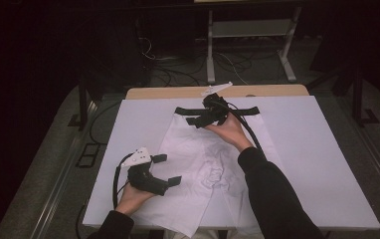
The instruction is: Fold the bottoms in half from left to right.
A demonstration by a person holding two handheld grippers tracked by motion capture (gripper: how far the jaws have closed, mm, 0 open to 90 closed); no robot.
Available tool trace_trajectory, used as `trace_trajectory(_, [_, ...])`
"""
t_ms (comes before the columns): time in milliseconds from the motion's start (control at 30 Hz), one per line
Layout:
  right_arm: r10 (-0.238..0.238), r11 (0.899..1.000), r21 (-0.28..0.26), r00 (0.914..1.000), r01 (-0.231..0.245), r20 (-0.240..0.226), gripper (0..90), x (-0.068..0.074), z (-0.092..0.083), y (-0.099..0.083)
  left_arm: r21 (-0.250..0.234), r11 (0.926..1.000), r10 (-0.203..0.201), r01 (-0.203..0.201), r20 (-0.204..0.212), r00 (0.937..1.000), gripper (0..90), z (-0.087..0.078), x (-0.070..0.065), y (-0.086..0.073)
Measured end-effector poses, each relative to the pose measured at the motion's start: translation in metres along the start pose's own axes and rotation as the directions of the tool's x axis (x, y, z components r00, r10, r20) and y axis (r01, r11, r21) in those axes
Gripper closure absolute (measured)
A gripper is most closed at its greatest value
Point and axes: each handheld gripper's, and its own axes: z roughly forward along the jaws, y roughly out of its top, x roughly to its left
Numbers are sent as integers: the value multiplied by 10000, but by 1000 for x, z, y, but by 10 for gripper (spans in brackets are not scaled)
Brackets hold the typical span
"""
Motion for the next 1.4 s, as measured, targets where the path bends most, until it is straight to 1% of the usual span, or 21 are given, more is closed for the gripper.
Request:
trace_trajectory(133, [-21, 10000, 54, 10000, 21, 24, 0, 0, 8, 5, -25, 10000, -4, 4, 13, 10000, 0, 0, 0, 0])
trace_trajectory(233, [131, 9999, -1, 9999, -131, 9, 0, -1, 13, 10, -47, 10000, -18, 18, 13, 10000, 0, -1, 0, 0])
trace_trajectory(367, [135, 9999, 12, 9999, -135, 20, 0, -1, 17, 14, -93, 9999, -54, 54, 19, 10000, 0, -1, 0, 0])
trace_trajectory(533, [76, 10000, 41, 9997, -77, 217, 0, -2, 26, 21, -114, 9999, -77, 77, 57, 10000, 0, -1, 0, 1])
trace_trajectory(633, [74, 9999, 77, 9997, -76, 217, 0, -3, 35, 28, -121, 9999, -91, 92, 69, 9999, 0, -1, 0, 1])
trace_trajectory(700, [126, 9998, 149, 9999, -128, 112, 0, -3, 42, 30, -121, 9999, -103, 104, 65, 9999, 0, -1, 0, 1])
trace_trajectory(800, [12, 9995, 307, 9998, -17, 174, 0, -3, 54, 31, -167, 9998, -113, 114, 86, 9999, 0, -2, 0, 1])
trace_trajectory(867, [97, 9994, 326, 9998, -104, 199, 0, -2, 61, 32, -180, 9997, -132, 134, 93, 9999, 0, -2, 0, 1])
trace_trajectory(1000, [73, 9987, 498, 9998, -82, 192, 0, -1, 74, 35, -224, 9997, -131, 133, 120, 9998, 0, -2, 0, 1])
trace_trajectory(1200, [249, 9982, 530, 9991, -267, 329, 0, -3, 88, 37, -297, 9994, -158, 163, 155, 9998, 0, -3, 0, 1])
trace_trajectory(1300, [370, 9979, 519, 9985, -391, 395, 0, -4, 91, 38, -333, 9993, -183, 189, 176, 9997, 0, -4, 0, 1])
trace_trajectory(1400, [668, 9966, 443, 9964, -691, 518, 0, -7, 98, 35, -399, 9990, -168, 176, 216, 9996, 0, -4, 0, 2])
